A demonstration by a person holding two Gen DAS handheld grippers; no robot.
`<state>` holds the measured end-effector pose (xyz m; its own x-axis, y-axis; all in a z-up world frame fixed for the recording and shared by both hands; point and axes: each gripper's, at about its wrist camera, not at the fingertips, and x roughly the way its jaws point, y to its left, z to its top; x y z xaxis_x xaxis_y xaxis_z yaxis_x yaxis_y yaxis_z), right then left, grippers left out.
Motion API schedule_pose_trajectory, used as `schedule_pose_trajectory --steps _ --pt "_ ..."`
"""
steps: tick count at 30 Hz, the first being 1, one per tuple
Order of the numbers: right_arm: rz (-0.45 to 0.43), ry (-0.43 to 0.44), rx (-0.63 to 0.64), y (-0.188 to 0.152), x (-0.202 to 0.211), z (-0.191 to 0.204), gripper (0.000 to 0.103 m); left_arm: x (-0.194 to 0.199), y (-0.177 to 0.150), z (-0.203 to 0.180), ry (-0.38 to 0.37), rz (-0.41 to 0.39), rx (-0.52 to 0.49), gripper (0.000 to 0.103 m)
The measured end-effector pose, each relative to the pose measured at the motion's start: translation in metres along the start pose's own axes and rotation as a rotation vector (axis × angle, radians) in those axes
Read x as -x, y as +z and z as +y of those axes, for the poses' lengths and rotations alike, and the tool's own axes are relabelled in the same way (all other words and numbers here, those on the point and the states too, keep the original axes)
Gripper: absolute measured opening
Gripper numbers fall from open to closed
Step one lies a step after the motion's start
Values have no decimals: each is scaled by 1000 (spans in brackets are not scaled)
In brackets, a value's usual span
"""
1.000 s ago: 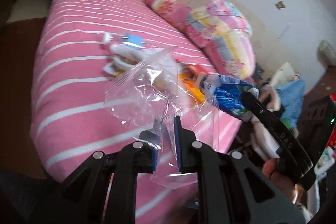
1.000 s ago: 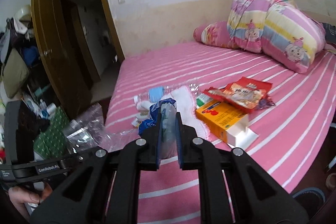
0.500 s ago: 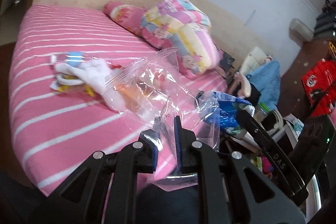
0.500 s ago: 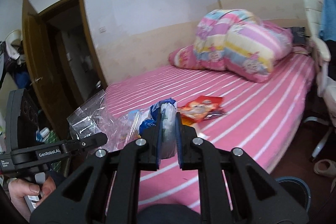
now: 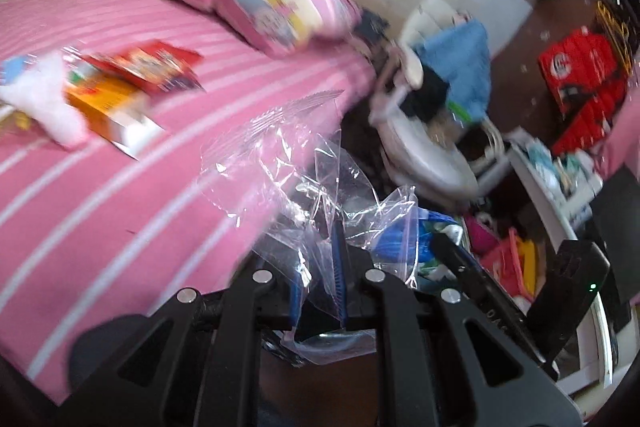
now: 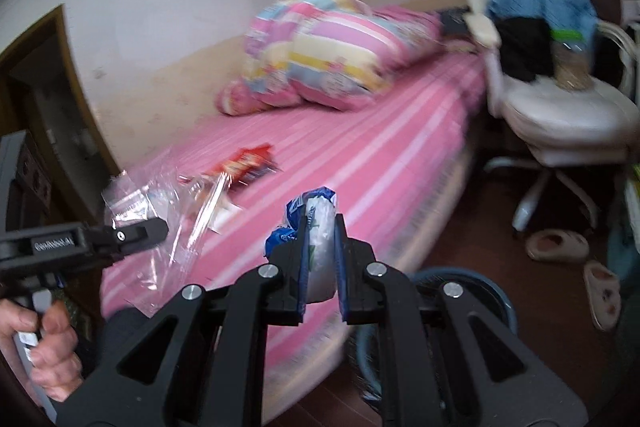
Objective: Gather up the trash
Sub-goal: 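Carry the bag and wrapper in both grippers over the blue trash bin, then open both grippers to drop the bag and wrapper into the bin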
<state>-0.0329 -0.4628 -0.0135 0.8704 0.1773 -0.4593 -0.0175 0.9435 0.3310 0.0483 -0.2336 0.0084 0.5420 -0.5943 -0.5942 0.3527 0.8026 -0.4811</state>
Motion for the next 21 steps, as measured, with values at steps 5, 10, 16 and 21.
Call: schedule_pose_trajectory --steps 5,10,16,21 --pt "57 -75 -41 -23 -10 -40 12 -51 5 -11 -23 103 -13 13" --pt "126 -132 -90 -47 -33 -73 12 -113 1 -20 -7 210 -52 13" --pt "212 -199 -125 -74 -63 -104 12 -183 -13 -14 27 375 -64 13" --pt "279 -257 -149 -92 -81 -121 12 -239 -29 -5 8 525 -49 13"
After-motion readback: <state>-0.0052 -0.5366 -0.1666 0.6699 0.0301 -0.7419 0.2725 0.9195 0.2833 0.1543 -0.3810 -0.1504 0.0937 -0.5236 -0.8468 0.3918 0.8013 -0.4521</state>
